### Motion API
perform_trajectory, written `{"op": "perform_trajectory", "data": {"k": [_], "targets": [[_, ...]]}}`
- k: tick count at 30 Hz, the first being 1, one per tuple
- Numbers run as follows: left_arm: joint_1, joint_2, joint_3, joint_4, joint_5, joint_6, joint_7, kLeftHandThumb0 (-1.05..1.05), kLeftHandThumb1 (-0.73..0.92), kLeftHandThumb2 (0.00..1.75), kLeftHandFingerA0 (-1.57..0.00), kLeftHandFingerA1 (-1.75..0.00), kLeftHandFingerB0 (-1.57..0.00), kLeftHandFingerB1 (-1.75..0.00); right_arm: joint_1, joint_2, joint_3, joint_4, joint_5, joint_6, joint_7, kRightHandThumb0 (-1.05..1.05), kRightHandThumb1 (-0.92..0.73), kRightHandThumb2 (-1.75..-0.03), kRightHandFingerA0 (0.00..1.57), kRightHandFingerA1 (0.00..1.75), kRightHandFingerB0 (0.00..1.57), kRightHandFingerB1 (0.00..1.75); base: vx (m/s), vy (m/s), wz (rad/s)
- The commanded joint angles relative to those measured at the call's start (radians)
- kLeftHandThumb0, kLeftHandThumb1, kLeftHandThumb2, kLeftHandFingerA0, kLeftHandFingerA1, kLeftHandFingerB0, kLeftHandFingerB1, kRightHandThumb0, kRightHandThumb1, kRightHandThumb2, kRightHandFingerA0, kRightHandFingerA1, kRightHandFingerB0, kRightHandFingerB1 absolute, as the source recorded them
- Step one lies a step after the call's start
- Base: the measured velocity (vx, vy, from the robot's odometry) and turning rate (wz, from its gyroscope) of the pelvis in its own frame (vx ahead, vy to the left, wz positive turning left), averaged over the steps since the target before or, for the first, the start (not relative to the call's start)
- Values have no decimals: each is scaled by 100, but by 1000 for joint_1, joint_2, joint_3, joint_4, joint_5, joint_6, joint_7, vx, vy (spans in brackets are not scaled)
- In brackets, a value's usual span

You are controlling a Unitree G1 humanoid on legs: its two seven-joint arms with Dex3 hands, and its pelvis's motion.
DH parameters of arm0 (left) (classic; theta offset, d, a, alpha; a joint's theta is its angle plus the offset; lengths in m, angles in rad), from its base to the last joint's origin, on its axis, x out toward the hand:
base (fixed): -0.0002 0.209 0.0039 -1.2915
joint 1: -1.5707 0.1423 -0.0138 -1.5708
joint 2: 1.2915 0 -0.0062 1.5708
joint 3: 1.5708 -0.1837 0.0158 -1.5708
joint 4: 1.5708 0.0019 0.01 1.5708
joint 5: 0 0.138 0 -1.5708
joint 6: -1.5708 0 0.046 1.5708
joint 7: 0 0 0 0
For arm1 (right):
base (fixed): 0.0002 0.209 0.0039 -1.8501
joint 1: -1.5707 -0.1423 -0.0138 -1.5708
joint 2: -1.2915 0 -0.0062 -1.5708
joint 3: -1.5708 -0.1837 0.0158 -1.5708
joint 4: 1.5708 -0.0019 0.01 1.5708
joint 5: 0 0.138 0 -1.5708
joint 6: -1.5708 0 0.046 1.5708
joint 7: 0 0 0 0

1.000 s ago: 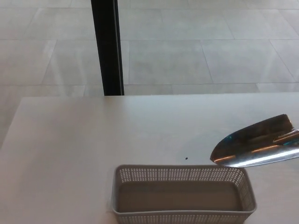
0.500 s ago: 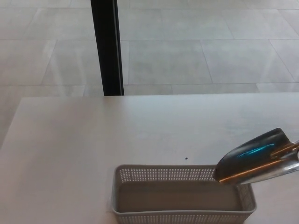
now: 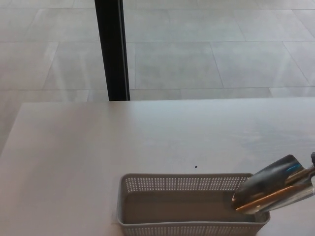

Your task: A garden tool is kept on the righthand side and a container is kept on the lefthand side on a desk infront of the robot. the robot uses its right hand to pick up the garden tool and makes a scooping motion inside the container

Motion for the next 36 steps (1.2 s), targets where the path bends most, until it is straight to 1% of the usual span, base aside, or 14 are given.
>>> {"op": "perform_trajectory", "data": {"k": [1, 4, 5, 6, 7, 8, 13, 17, 18, 22, 25, 26, 30, 36], "targets": [[3, 12, 2, -11, -11, -12, -8, -48, 64, 59, -74, -82, -64, -52, 0, 4, -11, -37, 19, 56, 106, -31, -45, -94, 119, 131, 88, 106, 0, 0, 0], [4, 14, 5, -21, -16, -5, -10, -47, 63, 58, -70, -76, -61, -51, 6, 10, -17, -64, 22, 72, 125, -30, -45, -94, 118, 131, 87, 104, 0, 0, 0], [3, 14, 7, -21, -18, -2, -14, -46, 63, 59, -68, -73, -59, -50, 6, 17, -20, -76, 27, 67, 121, -22, -54, -71, 89, 175, 78, 130, 0, 0, 0], [2, 14, 7, -24, -18, 2, -15, -46, 63, 59, -70, -77, -64, -52, 8, 21, -28, -131, 39, 80, 184, -32, -46, -94, 114, 129, 85, 103, 0, 0, 0], [1, 14, 5, -23, -16, 4, -14, -46, 63, 59, -70, -77, -64, -52, 11, 21, -32, -151, 41, 86, 204, -32, -46, -94, 114, 129, 85, 103, 0, 0, 0], [1, 15, 4, -22, -14, 1, -16, -48, 63, 59, -67, -72, -64, -51, 17, 19, -39, -172, 56, 92, 245, -32, -64, -65, 86, 164, 80, 107, 0, 0, 0], [-1, 14, 0, -23, -10, -11, -21, -48, 62, 59, -72, -76, -68, -54, 36, 51, -61, -299, 121, 130, 414, -31, -61, -65, 95, 137, 96, 69, 0, 0, 0], [-3, 9, 8, -20, -18, -12, -22, -46, 63, 59, -68, -73, -64, -54, 46, 59, -48, -388, 137, 134, 520, -37, -64, -59, 93, 146, 98, 64, 0, 0, 0], [-5, 7, 21, -22, -31, -1, -18, -47, 60, 58, -75, -86, -67, -56, 53, 64, -47, -399, 117, 140, 504, -39, -64, -59, 97, 159, 99, 64, 0, 0, 0], [-6, 16, 7, -25, -18, -9, -33, -51, 59, 58, -72, -78, -71, -57, 82, 68, -47, -454, 119, 175, 583, -39, -62, -60, 100, 131, 97, 63, 0, 0, 0], [-11, 20, 4, -24, -15, -10, -37, -51, 60, 58, -72, -79, -72, -57, 99, 73, -49, -474, 150, 192, 640, -38, -64, -61, 99, 130, 97, 66, 0, 0, 0], [-15, 17, 0, -18, -9, -8, -29, -50, 61, 58, -69, -72, -69, -52, 115, 94, -45, -467, 144, 213, 636, -38, -65, -59, 97, 150, 97, 75, 0, 0, 0], [-15, 15, -5, -23, -6, -15, -38, -50, 61, 58, -70, -75, -68, -53, 146, 133, -20, -453, 80, 251, 602, -39, -64, -61, 81, 169, 92, 89, 0, 0, 0], [-15, 9, -4, -17, -8, -9, -32, -49, 60, 58, -65, -68, -67, -53, 174, 197, 20, -480, 35, 289, 635, -41, -64, -65, 85, 165, 95, 75, 0, 0, 0]]}}
